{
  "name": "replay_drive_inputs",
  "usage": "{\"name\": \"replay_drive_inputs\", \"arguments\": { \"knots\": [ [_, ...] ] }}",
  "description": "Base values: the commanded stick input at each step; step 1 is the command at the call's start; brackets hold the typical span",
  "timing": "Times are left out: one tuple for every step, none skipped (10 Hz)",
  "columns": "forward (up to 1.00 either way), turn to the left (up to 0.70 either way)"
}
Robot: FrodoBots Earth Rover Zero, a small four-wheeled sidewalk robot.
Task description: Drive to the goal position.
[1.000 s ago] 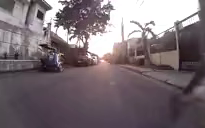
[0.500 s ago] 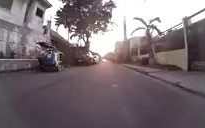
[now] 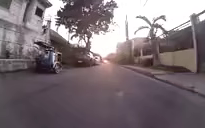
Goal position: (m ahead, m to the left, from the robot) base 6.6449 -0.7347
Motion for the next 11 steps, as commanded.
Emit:
{"name": "replay_drive_inputs", "arguments": {
  "knots": [
    [1.0, -0.37],
    [1.0, -0.4],
    [1.0, -0.4],
    [1.0, -0.4],
    [1.0, -0.4],
    [1.0, -0.4],
    [1.0, -0.4],
    [1.0, -0.4],
    [1.0, -0.02],
    [1.0, 0.0],
    [1.0, 0.0]
  ]
}}
